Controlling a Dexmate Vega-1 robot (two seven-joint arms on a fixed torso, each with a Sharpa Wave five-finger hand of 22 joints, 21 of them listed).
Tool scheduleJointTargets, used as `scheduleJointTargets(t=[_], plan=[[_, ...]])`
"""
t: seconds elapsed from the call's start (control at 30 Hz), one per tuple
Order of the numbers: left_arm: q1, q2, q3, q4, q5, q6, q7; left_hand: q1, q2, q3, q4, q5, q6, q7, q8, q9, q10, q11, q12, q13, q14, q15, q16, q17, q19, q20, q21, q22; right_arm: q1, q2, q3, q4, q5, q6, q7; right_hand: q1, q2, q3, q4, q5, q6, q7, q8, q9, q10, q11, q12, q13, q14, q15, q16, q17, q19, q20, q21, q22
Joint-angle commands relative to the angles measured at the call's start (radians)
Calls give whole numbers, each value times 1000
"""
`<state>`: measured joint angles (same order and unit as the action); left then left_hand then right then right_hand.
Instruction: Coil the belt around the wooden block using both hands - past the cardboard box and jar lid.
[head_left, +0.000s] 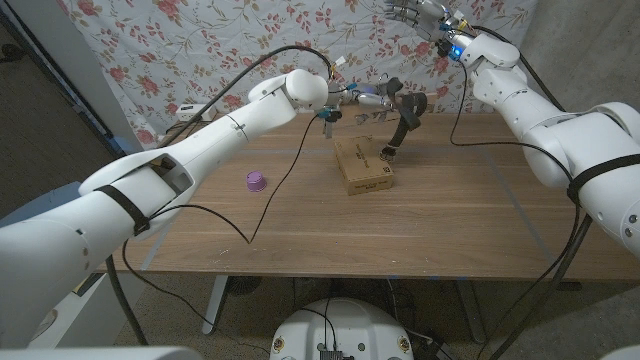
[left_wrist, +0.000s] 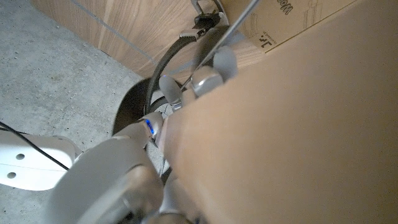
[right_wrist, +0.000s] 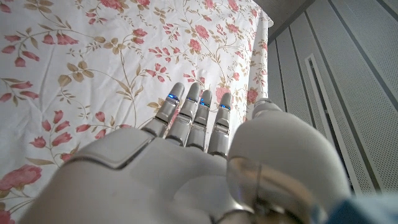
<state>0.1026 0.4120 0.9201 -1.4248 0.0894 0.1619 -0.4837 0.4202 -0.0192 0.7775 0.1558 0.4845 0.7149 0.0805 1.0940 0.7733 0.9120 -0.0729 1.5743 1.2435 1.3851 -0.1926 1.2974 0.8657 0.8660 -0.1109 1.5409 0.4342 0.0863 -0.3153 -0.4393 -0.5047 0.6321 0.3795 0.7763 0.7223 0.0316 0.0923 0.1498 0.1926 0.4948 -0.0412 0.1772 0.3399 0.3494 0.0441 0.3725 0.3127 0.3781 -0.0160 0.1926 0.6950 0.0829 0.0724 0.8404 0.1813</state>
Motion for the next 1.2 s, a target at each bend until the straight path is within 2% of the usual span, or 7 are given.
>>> scheduleJointTargets(t=[0.03, 0.1, 0.53, 0.83, 0.97, 1.2], plan=[[-3, -2, -2, 4, 0, -11, 2, -11, 0, 7, 3, 7, 1, 8, 6, 6, 1, -8, 3, 2, 6, -3, -4, 0, 2, -38, -2, 2, 86, 44, -34, 137, -48, -60, 75, -75, -25, -43, 9, 15, -63, 11, -1, -28, -46, 20, -44, -16, -65, 29, -4, -26, -28, 23, -29, -3], [0, -1, -4, 3, -1, -12, 4, -11, 0, 8, 3, 7, 1, 8, 5, 3, 1, -5, 3, 2, 9, -5, 2, 7, 0, -38, -2, 3, 87, 47, -28, 139, -46, -66, 76, -111, -27, -60, 12, 21, -87, 13, 1, -42, -69, 26, -66, -25, -102, 38, -6, -42, -36, 27, -43, -3], [9, 10, -12, -3, -6, -23, 6, -12, 1, 8, 4, 8, 3, 8, 5, 0, 1, -8, 3, 2, 7, -3, -1, 4, 1, -38, -2, 2, 74, 55, 0, 138, -37, -62, 88, -157, -23, -81, 4, 30, -112, 16, 9, -68, -111, 25, -105, -42, -200, 36, -18, -80, -60, 36, -77, -5], [11, 23, -21, 11, -19, -51, -10, -12, 1, 8, 3, 8, 2, 4, 6, 0, 2, -9, 3, 2, 10, -2, -1, 1, 2, -38, -3, 1, 36, 41, 20, 97, -15, -41, 109, -162, -22, -85, 1, 32, -114, 18, 11, -74, -116, 26, -112, -46, -210, 42, -16, -91, -63, 36, -84, -5], [10, 30, -26, 25, -26, -74, -20, -13, 0, 7, 4, 8, 0, 5, 8, 3, 3, -6, 4, 2, 11, -2, 1, 4, 2, -38, -3, 1, -5, 21, 22, 24, -6, -49, 95, -163, -22, -86, 0, 33, -112, 20, 12, -76, -115, 27, -113, -47, -211, 42, -14, -95, -63, 35, -86, -5], [3, 37, -35, 79, -42, -133, -43, -12, 2, 8, 3, 8, 1, 6, 6, -1, 4, -6, 4, 1, 9, -5, 5, 10, 3, -39, -5, -3, -118, -57, 13, -230, 0, -149, -9, -167, -21, -88, -2, 34, -110, 25, 14, -81, -112, 30, -116, -50, -212, 43, -10, -104, -62, 35, -91, -5]])
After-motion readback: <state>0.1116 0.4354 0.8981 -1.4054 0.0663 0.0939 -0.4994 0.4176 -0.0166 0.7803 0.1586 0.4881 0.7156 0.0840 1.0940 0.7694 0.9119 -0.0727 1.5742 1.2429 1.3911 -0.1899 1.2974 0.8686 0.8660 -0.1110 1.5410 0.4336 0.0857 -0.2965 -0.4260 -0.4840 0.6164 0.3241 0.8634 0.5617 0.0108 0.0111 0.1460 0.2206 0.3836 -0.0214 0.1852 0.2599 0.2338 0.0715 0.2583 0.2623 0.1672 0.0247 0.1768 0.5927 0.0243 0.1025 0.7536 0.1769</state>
